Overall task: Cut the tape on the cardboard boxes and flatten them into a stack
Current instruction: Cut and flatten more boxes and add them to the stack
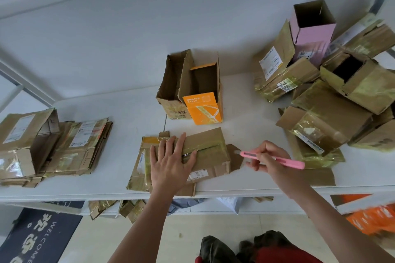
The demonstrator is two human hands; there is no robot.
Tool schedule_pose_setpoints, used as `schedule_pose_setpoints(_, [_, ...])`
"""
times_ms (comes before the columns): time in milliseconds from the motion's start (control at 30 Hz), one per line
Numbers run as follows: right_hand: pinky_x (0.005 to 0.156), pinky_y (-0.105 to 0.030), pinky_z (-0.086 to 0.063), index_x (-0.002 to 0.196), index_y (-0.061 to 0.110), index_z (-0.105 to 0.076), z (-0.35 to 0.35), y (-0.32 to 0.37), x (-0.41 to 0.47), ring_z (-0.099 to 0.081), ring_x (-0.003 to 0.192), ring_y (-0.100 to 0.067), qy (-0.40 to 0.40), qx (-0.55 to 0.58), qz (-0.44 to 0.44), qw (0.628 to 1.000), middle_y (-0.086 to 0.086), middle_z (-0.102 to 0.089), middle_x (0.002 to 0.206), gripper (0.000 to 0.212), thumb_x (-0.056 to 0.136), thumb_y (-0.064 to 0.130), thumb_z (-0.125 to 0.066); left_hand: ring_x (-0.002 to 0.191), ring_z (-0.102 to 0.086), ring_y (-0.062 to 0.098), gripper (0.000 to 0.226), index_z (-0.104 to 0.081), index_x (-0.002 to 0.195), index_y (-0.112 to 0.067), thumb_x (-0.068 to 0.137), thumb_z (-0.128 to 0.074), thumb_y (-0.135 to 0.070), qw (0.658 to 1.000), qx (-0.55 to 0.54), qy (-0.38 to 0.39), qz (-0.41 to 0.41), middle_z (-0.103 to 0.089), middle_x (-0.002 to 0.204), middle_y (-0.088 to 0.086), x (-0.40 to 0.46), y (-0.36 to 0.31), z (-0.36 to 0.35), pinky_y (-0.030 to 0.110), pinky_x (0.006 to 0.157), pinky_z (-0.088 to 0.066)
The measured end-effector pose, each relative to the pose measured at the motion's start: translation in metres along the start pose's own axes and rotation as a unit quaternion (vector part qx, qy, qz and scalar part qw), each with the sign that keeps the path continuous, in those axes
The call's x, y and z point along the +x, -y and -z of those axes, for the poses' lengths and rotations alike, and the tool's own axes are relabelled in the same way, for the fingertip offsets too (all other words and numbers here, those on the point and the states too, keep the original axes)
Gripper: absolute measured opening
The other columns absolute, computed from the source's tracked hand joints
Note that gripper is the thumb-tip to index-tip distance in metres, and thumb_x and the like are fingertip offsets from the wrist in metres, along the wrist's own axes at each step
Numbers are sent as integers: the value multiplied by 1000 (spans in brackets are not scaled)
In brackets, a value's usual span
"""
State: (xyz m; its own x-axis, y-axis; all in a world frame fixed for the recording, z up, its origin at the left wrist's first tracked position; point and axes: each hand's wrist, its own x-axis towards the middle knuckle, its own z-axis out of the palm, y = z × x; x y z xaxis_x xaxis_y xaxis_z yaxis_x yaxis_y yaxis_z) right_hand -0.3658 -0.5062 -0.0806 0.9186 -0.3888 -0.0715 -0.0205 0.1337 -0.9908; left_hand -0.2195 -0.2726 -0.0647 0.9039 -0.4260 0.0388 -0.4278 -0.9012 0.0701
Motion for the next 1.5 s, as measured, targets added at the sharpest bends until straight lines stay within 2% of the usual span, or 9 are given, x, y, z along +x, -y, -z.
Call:
schedule_pose_setpoints(133, [57, -31, -49, 98, 8, -53, 12, -19, 31, -56, 64, -20, -68, -258, 145, 953, -8, -58, 76, 12, 96, 20, -52, 142, -27, 21, 76, -23, 153, -38, 87, -7, -72, 1000, -1, -13, -3, -40, 149, -6, 1, 0, -1, 48, 121, -10])
schedule_pose_setpoints(267, [55, -26, -52, 106, 11, -65, 19, -58, 60, -62, 77, -18, 5, -609, 179, 772, -3, -63, 88, 21, 86, 19, -70, 142, -24, 17, 82, -19, 154, -36, 84, -4, -75, 1000, -12, 8, 5, -37, 148, -8, 1, -1, 5, 43, 122, -5])
schedule_pose_setpoints(333, [56, -30, -54, 101, 11, -70, 19, -68, 66, -65, 78, -24, 31, -646, 131, 751, -8, -65, 86, 35, 69, 12, -82, 143, -22, 15, 83, -19, 155, -31, 86, -12, -77, 999, -37, 28, 21, -35, 151, -9, 5, 1, 10, 41, 123, -3])
schedule_pose_setpoints(533, [86, -24, -49, 130, 15, -59, -3, -44, 59, -60, 105, -22, -26, -485, 80, 871, -4, -64, 111, 38, 92, 11, -64, 138, -31, 16, 68, -41, 139, -28, 87, -47, -70, 994, -87, 43, 42, -43, 140, -10, 9, -2, 22, 46, 121, -1])
schedule_pose_setpoints(667, [77, -16, -49, 141, 25, -44, -49, 23, 34, -52, 121, -15, 24, -199, -83, 976, 11, -45, 125, 39, 104, 38, -40, 134, -39, 11, 68, -45, 132, -28, 81, -55, -71, 994, -99, 5, 43, -44, 132, -10, 0, -6, 30, 46, 121, 10])
schedule_pose_setpoints(800, [84, -34, -59, 137, 46, -29, -87, 60, 18, -58, 111, -8, 114, -35, -104, 987, 29, -38, 121, 41, 102, 38, -47, 123, -46, 14, 67, -50, 125, -23, 78, -60, -70, 987, -119, -72, 84, -46, 123, -9, -5, -6, 44, 44, 119, -9])
schedule_pose_setpoints(1000, [86, -1, -36, 143, 36, -34, -117, 80, 43, -43, 117, 16, 57, -188, 204, 959, 15, -42, 138, 59, 95, 17, -63, 89, -51, 18, 55, -43, 101, -28, 69, -78, -57, 916, -310, -199, 159, -43, 99, -11, -10, 1, 76, 48, 95, -44])
schedule_pose_setpoints(1100, [86, -9, -41, 140, 26, -49, -132, 94, 53, -51, 115, -2, 48, -215, 263, 939, 6, -40, 144, 48, 95, 19, -63, 92, -58, 18, 62, -42, 110, -33, 66, -73, -63, 902, -363, -198, 123, -47, 107, -14, -19, 5, 77, 48, 84, -52])
schedule_pose_setpoints(1500, [97, -2, -32, 132, 31, -56, -152, 64, 67, -27, 133, 16, 108, -299, 308, 897, 12, -36, 148, 58, 79, 39, -79, 101, -66, -1, 92, -17, 143, -60, 84, -77, -21, 861, -484, -145, 58, -60, 127, -17, -33, 22, 67, 20, 81, -55])
